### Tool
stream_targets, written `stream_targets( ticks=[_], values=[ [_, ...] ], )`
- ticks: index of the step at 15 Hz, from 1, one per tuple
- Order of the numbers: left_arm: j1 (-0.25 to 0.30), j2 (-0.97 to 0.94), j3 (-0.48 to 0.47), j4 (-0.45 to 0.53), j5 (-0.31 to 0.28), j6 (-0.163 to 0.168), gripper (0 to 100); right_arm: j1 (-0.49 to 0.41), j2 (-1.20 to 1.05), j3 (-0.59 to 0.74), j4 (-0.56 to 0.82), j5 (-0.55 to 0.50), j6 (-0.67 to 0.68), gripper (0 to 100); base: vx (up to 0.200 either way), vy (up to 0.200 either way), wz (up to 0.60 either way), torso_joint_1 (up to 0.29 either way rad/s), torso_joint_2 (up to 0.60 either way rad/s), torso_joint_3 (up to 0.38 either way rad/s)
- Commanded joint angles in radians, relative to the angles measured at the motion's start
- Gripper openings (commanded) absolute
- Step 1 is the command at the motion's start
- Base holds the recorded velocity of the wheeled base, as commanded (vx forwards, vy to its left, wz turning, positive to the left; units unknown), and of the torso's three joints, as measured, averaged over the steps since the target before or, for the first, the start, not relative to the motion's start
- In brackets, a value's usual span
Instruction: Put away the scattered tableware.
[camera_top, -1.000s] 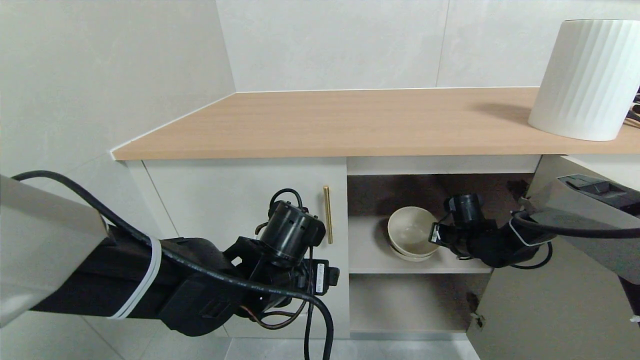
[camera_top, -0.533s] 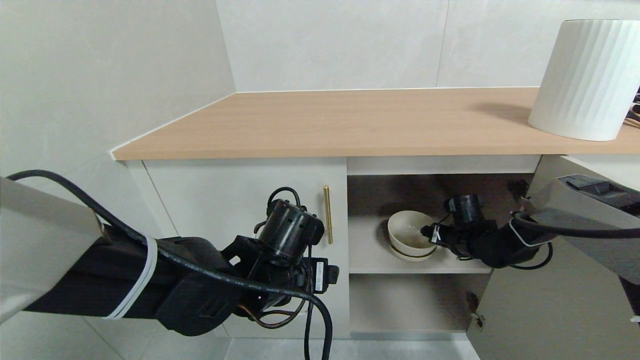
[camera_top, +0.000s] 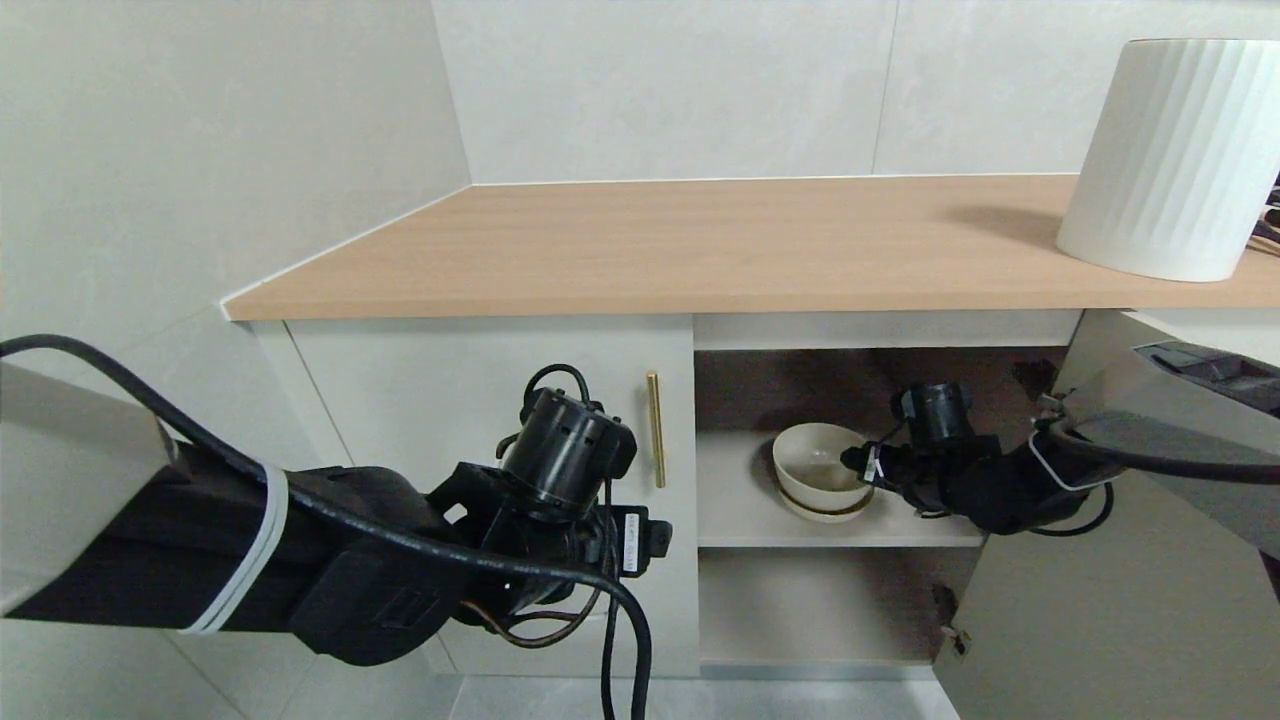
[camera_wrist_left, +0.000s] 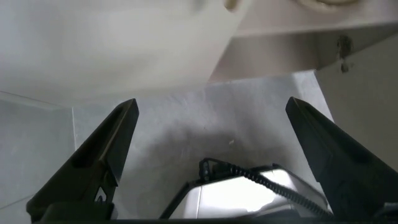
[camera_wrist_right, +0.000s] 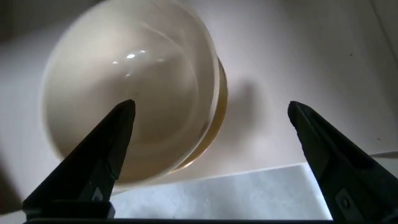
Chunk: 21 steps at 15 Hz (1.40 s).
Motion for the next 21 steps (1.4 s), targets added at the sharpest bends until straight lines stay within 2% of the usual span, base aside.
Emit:
stream_targets(
  ticks=[1,2,3,5,6,7,8,12,13,14,18,21],
  values=[
    [0.031,-0.053,0.006,0.004,0.001,0.0,100,0.033,-0.108,0.06,0.005,0.016,-0.003,100,0.0,0.0,0.0,0.0,0.0,0.0],
    [0.037,-0.084,0.018,0.006,0.001,0.001,100,0.039,-0.128,0.074,0.012,0.022,-0.005,100,0.0,0.0,0.0,0.0,0.0,0.0],
    [0.038,-0.122,0.037,0.012,0.001,0.004,100,0.065,-0.225,0.128,0.077,0.089,-0.005,100,0.0,0.0,0.0,0.0,0.0,0.0],
    [0.061,-0.203,0.06,0.032,0.001,0.015,100,0.1,-0.367,0.209,0.158,0.158,-0.002,100,0.0,0.0,0.0,0.0,0.0,0.0],
    [0.095,-0.3,0.08,0.054,0.001,0.054,100,0.133,-0.484,0.307,0.193,0.186,-0.003,100,0.0,0.0,0.0,0.0,0.0,0.0],
    [0.104,-0.383,0.104,0.073,-0.004,0.08,100,0.156,-0.573,0.386,0.198,0.2,-0.006,100,0.0,0.0,0.0,0.0,0.0,0.0],
    [0.104,-0.452,0.121,0.096,-0.003,0.087,100,0.157,-0.651,0.447,0.2,0.213,-0.022,100,0.0,0.0,0.0,0.0,0.0,0.0],
    [0.106,-0.614,0.195,0.162,0.001,0.086,100,0.206,-0.841,0.636,0.2,0.23,-0.051,100,0.0,0.0,0.0,0.0,0.0,0.0],
    [0.135,-0.634,0.21,0.162,-0.004,0.083,100,0.221,-0.863,0.659,0.2,0.232,-0.051,100,0.0,0.0,0.0,0.0,0.0,0.0],
    [0.138,-0.631,0.219,0.161,-0.006,0.083,100,0.241,-0.886,0.686,0.2,0.226,-0.051,100,0.0,0.0,0.0,0.0,0.0,0.0],
    [0.14,-0.59,0.222,0.159,-0.007,0.054,100,0.254,-0.88,0.708,0.201,0.226,-0.052,100,0.0,0.0,0.0,0.0,0.0,0.0],
    [0.14,-0.585,0.227,0.159,-0.007,0.052,100,0.257,-0.874,0.711,0.201,0.224,-0.052,100,-0.133,0.0,0.0,0.005,0.0,0.002]
  ],
)
